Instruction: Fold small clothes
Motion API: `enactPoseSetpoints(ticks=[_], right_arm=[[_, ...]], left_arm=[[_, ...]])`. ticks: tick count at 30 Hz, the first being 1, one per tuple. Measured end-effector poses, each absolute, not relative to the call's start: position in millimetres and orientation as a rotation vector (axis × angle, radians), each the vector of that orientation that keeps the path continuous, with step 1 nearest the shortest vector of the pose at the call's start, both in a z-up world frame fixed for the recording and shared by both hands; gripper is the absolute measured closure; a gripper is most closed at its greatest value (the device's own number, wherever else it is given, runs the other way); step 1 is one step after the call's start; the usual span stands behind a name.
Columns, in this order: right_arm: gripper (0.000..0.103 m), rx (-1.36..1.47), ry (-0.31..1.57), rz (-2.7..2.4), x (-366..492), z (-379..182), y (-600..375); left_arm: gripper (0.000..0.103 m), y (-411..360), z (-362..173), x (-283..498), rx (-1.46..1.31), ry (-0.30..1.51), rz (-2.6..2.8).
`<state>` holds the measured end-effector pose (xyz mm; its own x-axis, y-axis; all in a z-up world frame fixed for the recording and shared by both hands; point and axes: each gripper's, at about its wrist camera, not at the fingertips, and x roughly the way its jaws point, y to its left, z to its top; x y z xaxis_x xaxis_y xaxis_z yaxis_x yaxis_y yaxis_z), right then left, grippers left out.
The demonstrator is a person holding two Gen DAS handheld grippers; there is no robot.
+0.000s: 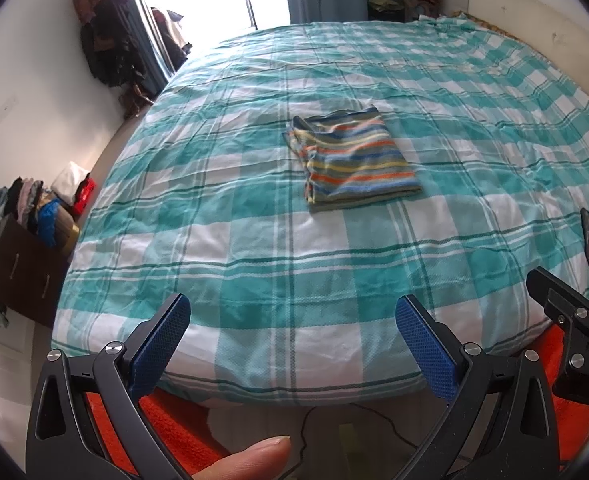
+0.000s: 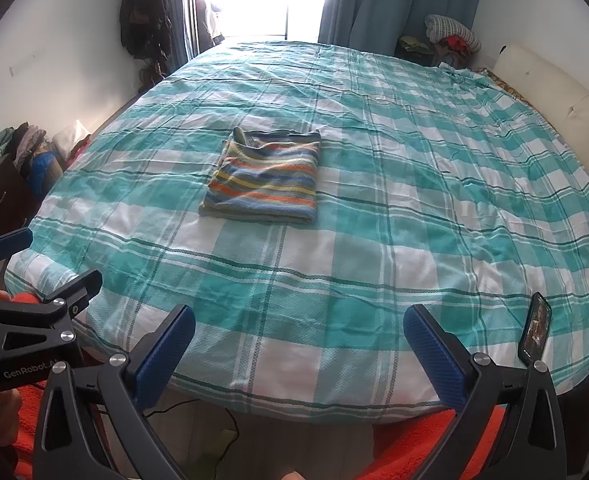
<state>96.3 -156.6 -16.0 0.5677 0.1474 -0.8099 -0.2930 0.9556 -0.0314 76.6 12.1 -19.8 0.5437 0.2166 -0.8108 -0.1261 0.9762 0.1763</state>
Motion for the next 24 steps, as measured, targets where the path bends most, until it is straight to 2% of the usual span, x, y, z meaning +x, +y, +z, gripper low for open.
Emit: enactPoseSetpoints(ticks=[24], right_arm=[[0.000, -0.169, 0.932, 0.263, 98.8, -13.8, -158.6]], left_arm=[[0.000, 8.6, -15.8, 79.3, 0.095, 0.969, 0.199]])
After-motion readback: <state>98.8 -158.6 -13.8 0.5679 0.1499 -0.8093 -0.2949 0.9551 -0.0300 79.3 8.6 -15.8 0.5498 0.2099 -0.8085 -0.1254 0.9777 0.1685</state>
